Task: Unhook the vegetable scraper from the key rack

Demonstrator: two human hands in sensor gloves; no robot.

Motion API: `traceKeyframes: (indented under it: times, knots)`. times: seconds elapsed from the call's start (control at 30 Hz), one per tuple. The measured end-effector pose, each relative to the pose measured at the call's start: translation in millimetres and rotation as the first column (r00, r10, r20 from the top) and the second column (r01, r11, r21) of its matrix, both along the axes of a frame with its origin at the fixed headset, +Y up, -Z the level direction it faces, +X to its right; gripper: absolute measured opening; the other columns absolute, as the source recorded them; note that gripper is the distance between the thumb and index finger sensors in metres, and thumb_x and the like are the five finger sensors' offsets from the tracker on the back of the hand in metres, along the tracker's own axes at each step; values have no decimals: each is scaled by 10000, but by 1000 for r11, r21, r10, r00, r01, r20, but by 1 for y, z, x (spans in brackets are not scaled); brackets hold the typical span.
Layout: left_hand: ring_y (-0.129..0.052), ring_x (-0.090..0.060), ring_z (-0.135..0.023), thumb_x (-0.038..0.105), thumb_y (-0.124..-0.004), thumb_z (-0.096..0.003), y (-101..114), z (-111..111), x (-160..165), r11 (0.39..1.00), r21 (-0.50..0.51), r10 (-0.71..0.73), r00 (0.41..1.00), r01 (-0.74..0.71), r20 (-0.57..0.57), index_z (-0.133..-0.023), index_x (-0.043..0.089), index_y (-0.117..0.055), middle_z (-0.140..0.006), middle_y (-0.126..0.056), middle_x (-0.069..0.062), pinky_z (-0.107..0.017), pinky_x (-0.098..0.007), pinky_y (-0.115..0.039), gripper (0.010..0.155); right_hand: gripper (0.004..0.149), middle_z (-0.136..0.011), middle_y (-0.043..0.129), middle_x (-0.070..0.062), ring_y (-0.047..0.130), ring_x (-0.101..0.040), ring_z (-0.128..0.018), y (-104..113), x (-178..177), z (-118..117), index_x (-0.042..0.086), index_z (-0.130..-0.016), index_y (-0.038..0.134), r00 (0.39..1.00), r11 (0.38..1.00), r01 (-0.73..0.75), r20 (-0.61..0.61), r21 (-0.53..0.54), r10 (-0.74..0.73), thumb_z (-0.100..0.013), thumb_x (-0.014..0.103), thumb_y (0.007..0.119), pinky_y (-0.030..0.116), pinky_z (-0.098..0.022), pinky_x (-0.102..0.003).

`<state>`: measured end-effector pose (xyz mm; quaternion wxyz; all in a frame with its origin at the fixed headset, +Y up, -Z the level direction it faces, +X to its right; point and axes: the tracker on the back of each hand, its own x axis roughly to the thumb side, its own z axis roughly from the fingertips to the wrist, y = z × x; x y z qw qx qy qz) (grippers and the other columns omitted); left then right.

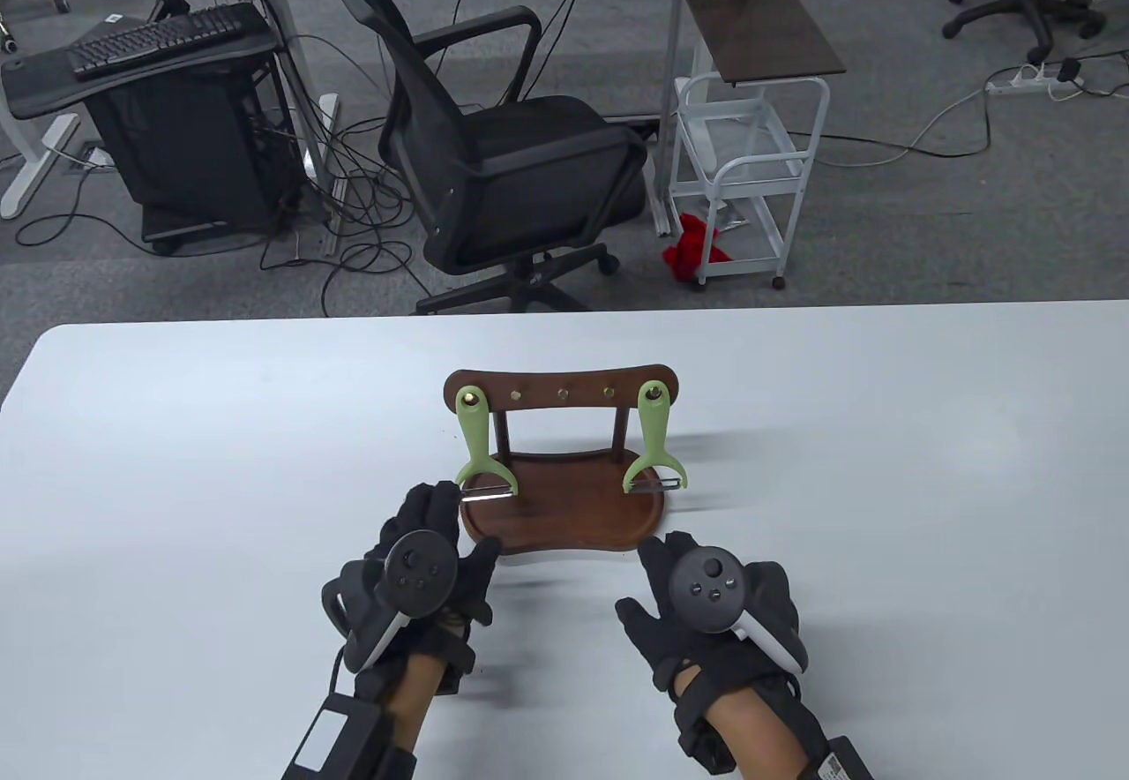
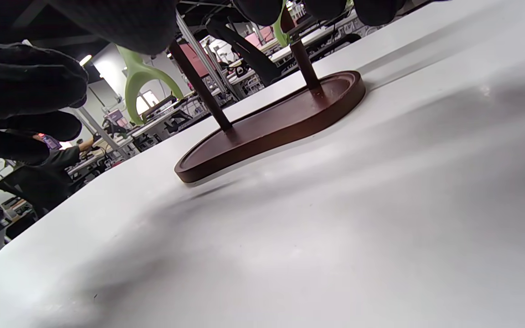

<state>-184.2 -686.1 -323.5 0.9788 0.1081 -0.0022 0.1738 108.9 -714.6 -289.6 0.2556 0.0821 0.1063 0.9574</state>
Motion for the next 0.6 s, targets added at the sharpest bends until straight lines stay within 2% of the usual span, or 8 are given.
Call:
traceKeyframes:
  times: [0.1,0.17,0.2,0.4,0.6]
  knots:
    - [-954,-349,-704,502,-903,-456,-3,-9,-2,999,15,32,999,-32,-28,-1039,159,-614,-1040,-642,-173,-427,-546,-854,736,725,-1124,341,-251,391,-563,-979,-3,-3,-1,138,-1063,402,1000,1000,6,-15,-13,-6,-494,494,676,400,-648,-736]
    - [-980,-315,-655,510,-903,-455,-3,-14,-2,1000,11,24,998,-23,-51,-1041,161,-601,-1040,-633,-172,-393,-510,-878,746,725,-1136,299,-250,389,-563,-980,-3,-3,-1,139,-1063,398,1000,1000,-1,-19,-16,1,-495,496,674,398,-649,-735]
    - [-984,-302,-637,511,-904,-454,-2,-16,-2,999,17,31,998,-30,-63,-1042,163,-592,-1042,-625,-169,-382,-497,-880,752,723,-1124,342,-250,390,-563,-980,-2,-3,0,140,-1063,401,1000,1000,0,-17,-10,0,-495,495,674,399,-649,-736]
    - [-1000,-251,-541,526,-918,-446,3,-35,-1,996,-6,85,986,-87,-140,-1041,160,-584,-1029,-635,-163,-325,-440,-886,775,722,-1125,343,-251,399,-563,-977,-2,-4,0,137,-1062,407,1000,1000,11,-18,1,-11,-494,492,676,403,-646,-736]
    - [-996,-201,-445,545,-917,-442,9,-55,6,995,-21,96,971,-102,-219,-994,154,-644,-950,-721,-145,-271,-399,-883,729,721,-1125,347,-251,402,-562,-977,-3,-5,-1,135,-1061,412,1000,1000,16,-24,0,-16,-493,493,676,406,-646,-736]
